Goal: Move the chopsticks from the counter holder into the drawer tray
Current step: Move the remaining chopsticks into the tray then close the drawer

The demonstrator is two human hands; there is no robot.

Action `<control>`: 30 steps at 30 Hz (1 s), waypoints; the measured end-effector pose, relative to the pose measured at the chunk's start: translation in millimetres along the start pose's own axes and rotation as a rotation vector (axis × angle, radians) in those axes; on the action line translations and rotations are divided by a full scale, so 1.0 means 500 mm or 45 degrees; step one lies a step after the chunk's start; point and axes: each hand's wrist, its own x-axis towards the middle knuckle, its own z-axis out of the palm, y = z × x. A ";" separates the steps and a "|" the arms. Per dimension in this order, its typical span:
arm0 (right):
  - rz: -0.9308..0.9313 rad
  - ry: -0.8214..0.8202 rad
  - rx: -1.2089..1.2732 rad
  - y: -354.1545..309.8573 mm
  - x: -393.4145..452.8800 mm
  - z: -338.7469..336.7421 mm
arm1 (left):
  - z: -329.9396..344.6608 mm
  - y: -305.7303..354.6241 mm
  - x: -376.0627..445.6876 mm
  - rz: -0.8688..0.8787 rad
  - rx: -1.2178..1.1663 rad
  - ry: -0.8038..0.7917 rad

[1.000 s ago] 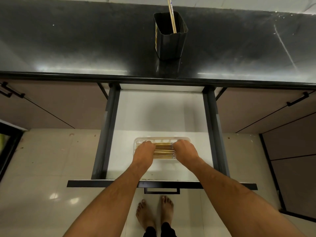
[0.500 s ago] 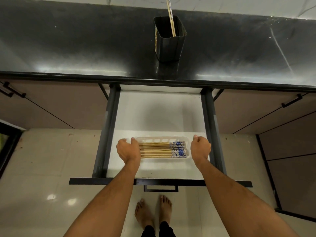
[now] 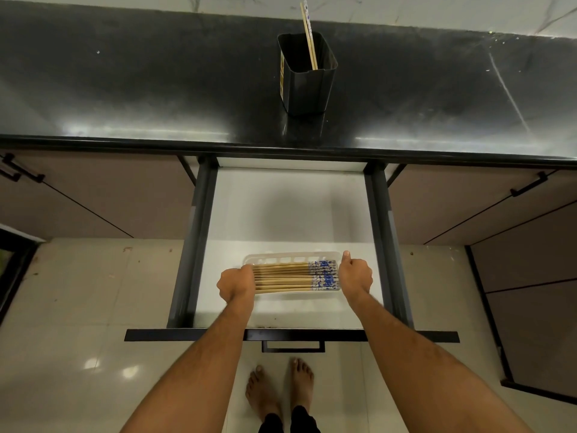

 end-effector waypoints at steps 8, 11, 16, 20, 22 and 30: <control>-0.035 -0.072 -0.089 -0.006 0.005 -0.003 | 0.004 -0.005 0.010 0.061 0.100 -0.076; -0.032 -0.083 -0.107 -0.010 0.007 -0.008 | 0.002 -0.007 0.011 0.091 0.081 -0.096; -0.132 -0.065 -0.253 -0.020 -0.002 -0.017 | -0.007 0.001 -0.005 0.177 0.177 -0.119; -0.314 -0.061 -0.430 -0.045 -0.021 -0.035 | -0.028 0.027 -0.027 0.400 0.263 -0.065; -0.440 -0.031 -0.489 -0.067 -0.029 -0.049 | -0.039 0.056 -0.042 0.533 0.327 -0.020; -0.961 0.199 -0.683 -0.211 -0.048 -0.147 | -0.100 0.227 -0.082 1.374 0.548 0.187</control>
